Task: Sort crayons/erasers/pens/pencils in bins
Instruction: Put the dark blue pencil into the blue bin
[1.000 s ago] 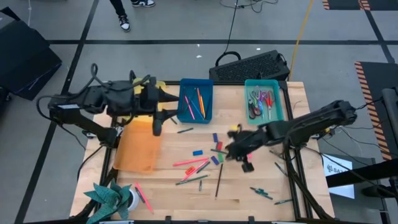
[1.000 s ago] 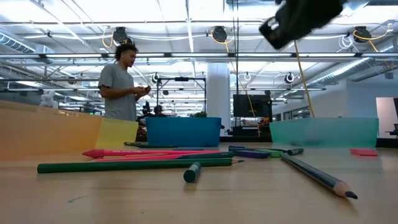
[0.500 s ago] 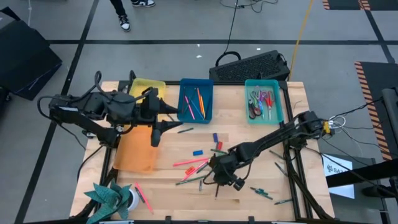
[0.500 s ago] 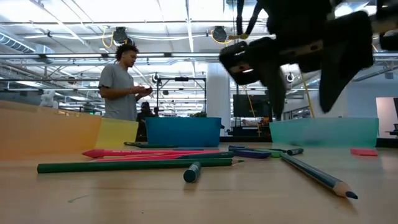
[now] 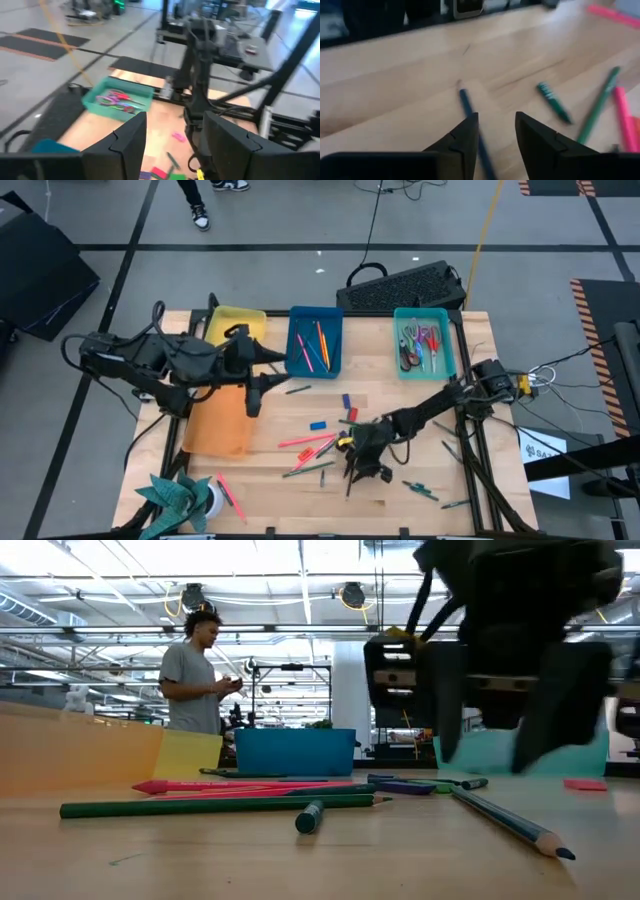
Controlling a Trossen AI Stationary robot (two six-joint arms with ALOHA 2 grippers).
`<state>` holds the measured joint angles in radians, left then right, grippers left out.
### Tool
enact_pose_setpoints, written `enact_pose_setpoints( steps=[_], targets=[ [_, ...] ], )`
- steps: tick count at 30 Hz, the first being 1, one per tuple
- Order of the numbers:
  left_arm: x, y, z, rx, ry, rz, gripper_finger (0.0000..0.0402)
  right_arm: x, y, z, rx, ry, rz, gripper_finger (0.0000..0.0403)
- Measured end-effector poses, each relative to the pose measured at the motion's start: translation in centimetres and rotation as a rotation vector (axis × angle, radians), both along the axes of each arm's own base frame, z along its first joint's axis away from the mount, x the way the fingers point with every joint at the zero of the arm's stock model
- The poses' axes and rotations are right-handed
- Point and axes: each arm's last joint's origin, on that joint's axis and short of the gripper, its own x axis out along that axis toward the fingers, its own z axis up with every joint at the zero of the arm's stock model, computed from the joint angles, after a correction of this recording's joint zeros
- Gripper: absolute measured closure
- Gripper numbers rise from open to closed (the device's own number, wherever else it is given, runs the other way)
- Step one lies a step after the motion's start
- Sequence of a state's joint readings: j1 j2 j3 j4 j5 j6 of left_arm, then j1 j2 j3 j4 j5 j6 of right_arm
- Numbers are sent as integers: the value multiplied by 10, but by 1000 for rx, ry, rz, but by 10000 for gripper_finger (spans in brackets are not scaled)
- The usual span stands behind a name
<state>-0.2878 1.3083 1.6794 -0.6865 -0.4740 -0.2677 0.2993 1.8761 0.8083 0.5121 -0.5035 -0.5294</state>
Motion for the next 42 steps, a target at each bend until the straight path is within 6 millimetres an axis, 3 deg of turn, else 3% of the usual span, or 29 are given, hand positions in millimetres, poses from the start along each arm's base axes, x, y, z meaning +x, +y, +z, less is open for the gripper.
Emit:
enact_pose_setpoints(
  steps=[5,11,20,29,32,36,42],
  targets=[
    [1,3,0,0,-8,36,204,2,-12,-15,108,81,68,285],
    [2,7,0,3,-3,50,204,1,-9,-31,74,69,117,285],
    [4,5,-8,-10,24,19,204,1,-21,-40,32,98,136,289],
    [13,0,-32,-36,97,-64,204,-6,-23,-46,47,261,82,371],
    [18,-1,-42,-14,102,-82,204,-7,-23,-47,39,279,79,390],
    [21,-2,-50,25,124,-79,204,-6,-22,-46,31,278,48,383],
    [22,6,-51,27,119,-7,204,-5,-24,-21,20,237,-42,388]
  ],
)
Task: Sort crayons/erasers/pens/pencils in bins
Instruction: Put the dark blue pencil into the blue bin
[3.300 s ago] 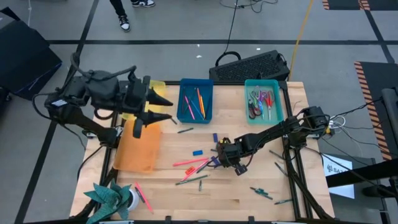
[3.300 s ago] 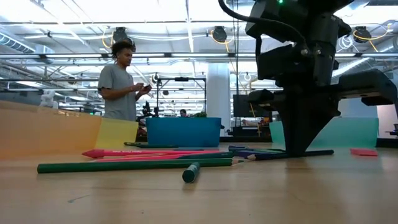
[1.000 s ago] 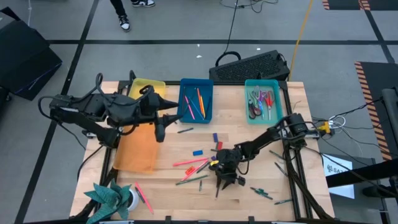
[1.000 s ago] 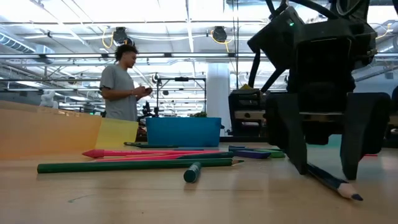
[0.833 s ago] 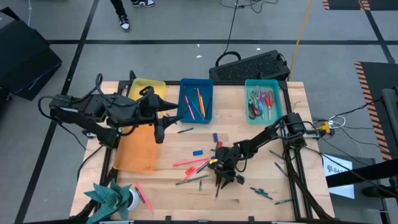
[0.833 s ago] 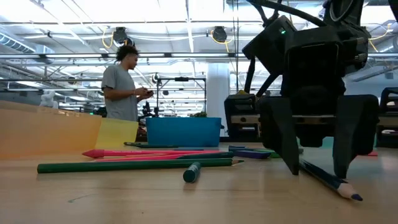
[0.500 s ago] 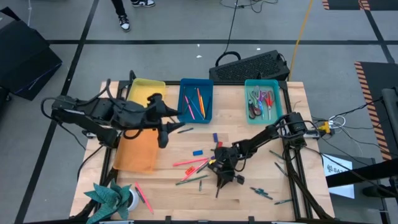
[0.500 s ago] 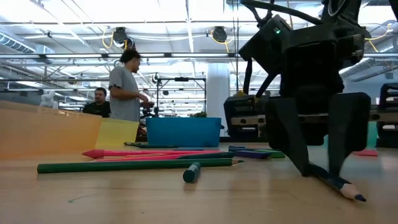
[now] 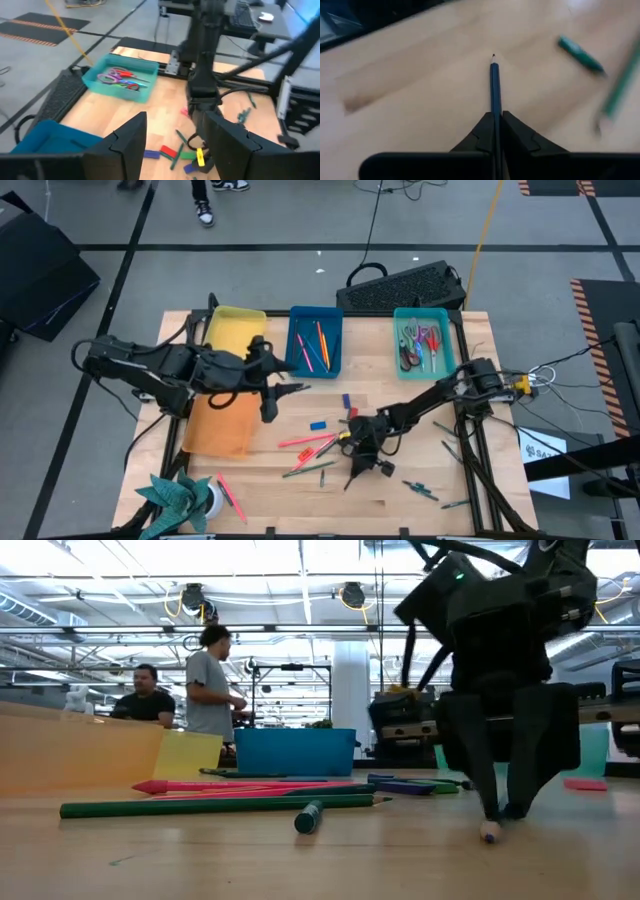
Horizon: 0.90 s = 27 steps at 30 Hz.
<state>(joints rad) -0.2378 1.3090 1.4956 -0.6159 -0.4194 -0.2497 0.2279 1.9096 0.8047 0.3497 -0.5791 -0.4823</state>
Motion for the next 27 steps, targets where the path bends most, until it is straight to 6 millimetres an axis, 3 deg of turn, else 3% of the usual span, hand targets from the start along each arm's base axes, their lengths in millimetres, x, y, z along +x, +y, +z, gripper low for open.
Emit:
enact_pose_setpoints(
  steps=[3,6,13,18,27],
  targets=[
    [-1,9,1,-11,-10,62,204,-2,-3,27,-23,-33,-73,388],
    [-1,19,1,-30,-4,110,203,-7,-10,69,-31,-116,-171,388],
    [6,41,-7,-189,16,192,203,-40,-39,151,-172,-324,-523,388],
    [26,58,-18,-326,36,102,203,-60,-58,172,-255,-358,-666,388],
    [84,104,-90,-588,309,-90,204,-53,-73,202,-316,-304,-693,388]
  ],
)
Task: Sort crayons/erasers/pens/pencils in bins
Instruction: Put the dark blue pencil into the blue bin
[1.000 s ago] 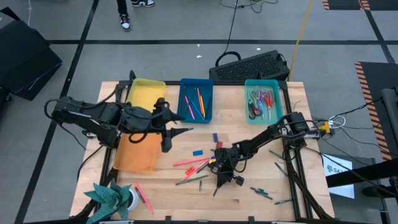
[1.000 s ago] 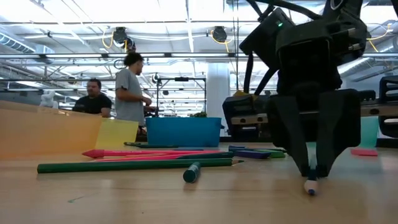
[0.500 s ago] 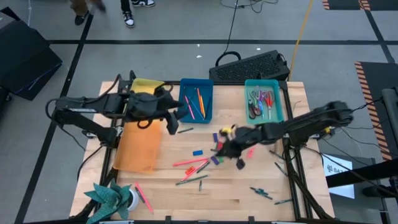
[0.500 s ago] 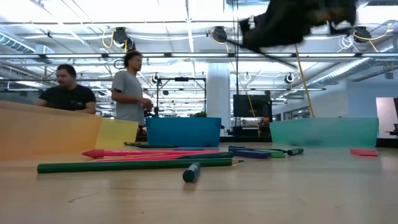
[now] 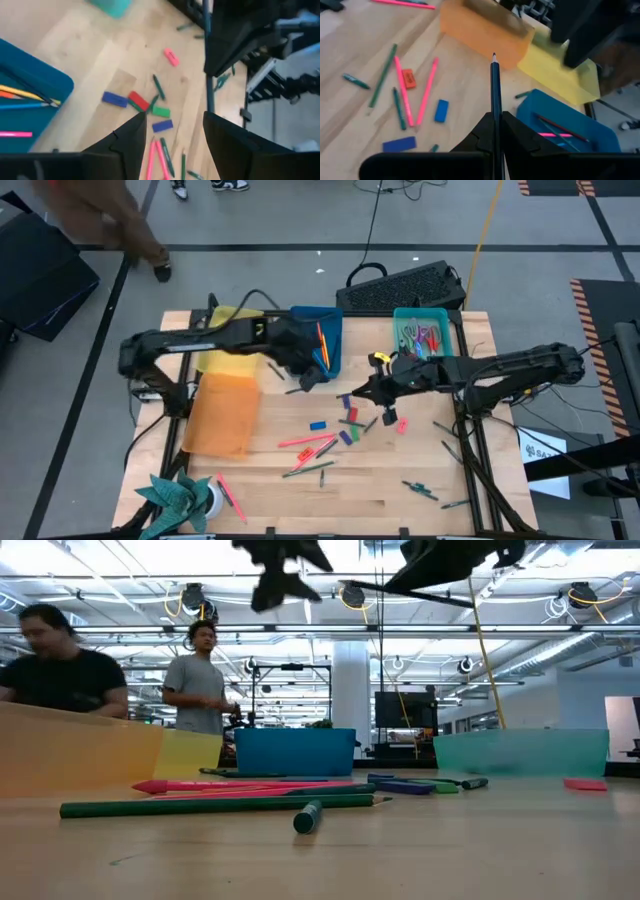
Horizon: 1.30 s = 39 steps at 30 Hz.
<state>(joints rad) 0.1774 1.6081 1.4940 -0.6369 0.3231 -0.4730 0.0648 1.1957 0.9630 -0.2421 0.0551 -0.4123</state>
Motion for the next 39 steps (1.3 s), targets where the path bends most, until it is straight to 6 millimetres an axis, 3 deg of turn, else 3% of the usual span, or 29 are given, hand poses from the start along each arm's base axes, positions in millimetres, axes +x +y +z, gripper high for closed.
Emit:
enact_pose_setpoints(
  steps=[4,12,20,24,28,36,39],
  targets=[
    [14,11,-18,-83,1,-88,204,5,-4,-3,-2,27,-12,388],
    [35,13,-38,-209,-33,-184,201,12,-4,-13,12,61,-11,387],
    [43,15,-54,-223,14,-174,124,15,-4,-8,28,7,-32,387],
    [45,15,-54,-206,-11,-185,116,16,-4,-11,27,21,-33,387],
    [46,14,-54,-229,-17,-194,169,17,-4,-11,26,18,-35,387],
    [45,13,-53,-248,-21,-218,351,17,-5,-11,12,18,-57,387],
    [46,12,-53,-235,-19,-215,386,17,-6,-11,3,18,-70,387]
  ],
)
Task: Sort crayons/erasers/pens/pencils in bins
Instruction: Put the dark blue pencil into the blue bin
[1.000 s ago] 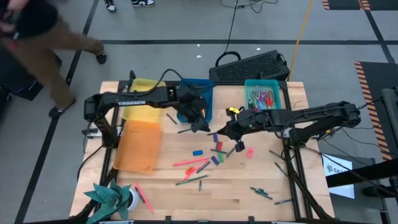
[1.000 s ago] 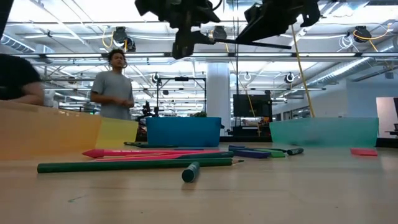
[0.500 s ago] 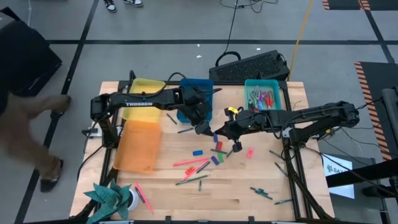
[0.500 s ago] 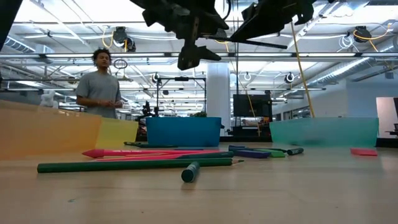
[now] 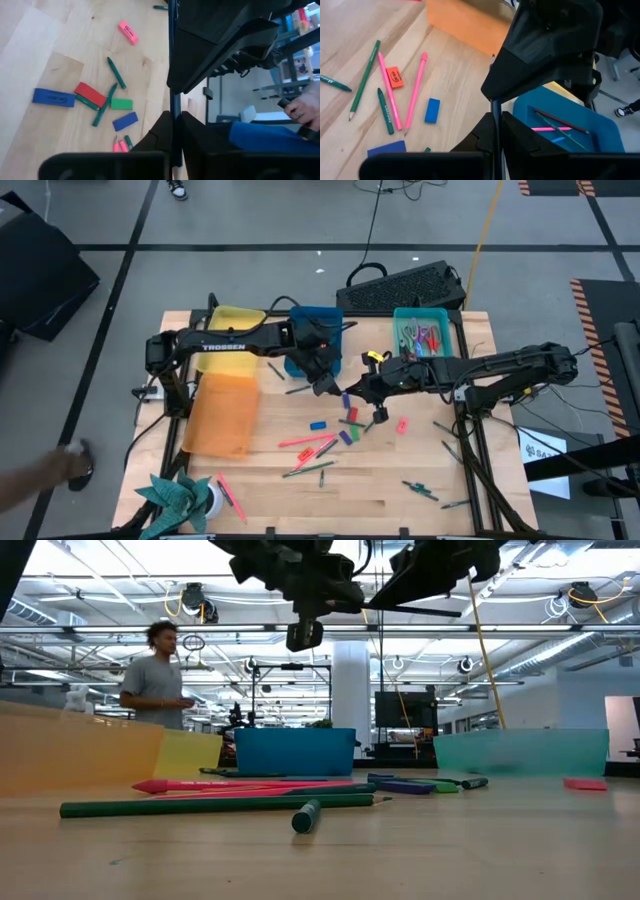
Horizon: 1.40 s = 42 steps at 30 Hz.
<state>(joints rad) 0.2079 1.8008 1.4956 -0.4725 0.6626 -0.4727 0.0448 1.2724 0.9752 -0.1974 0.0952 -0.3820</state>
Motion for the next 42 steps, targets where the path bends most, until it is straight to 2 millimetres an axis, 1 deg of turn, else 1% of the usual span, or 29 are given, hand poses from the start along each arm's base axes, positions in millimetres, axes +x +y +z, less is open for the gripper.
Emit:
enact_pose_setpoints(
  steps=[2,5,7,10,14,16,19,22,24,27,30,32,35,37,40,42],
  targets=[
    [0,-1,0,10,1,3,385,0,0,0,0,3,-1,387],
    [1,-2,0,18,-1,6,373,0,0,0,-2,3,-3,385],
    [1,-2,0,28,0,13,378,0,0,0,-5,3,-4,377],
    [1,-2,0,48,-1,28,387,0,2,1,-3,-6,-5,349],
    [1,-1,0,76,3,45,387,-1,5,3,-16,-23,-27,296],
    [-4,3,3,90,14,67,387,-4,8,7,-29,-39,-63,270],
    [-15,15,12,153,30,131,387,-12,13,16,-60,-81,-123,235],
    [-33,34,20,241,96,248,387,-24,15,30,-70,-145,-197,210],
    [-45,50,25,304,143,368,387,-33,15,38,-63,-182,-244,201],
    [-62,77,24,392,267,585,387,-44,12,47,-47,-228,-308,196],
    [-75,94,14,482,418,746,387,-51,10,53,-35,-262,-356,197],
    [-73,100,9,515,446,820,387,-53,9,54,-44,-266,-374,198],
    [-69,104,-2,527,487,880,387,-54,9,54,-45,-256,-374,199],
    [-64,107,-10,515,502,904,387,-55,9,54,-38,-257,-378,199],
    [-55,111,-33,512,566,880,383,-55,9,54,-26,-257,-384,199],
    [-49,111,-49,500,614,848,380,-55,9,54,-26,-257,-384,199]
  ],
)
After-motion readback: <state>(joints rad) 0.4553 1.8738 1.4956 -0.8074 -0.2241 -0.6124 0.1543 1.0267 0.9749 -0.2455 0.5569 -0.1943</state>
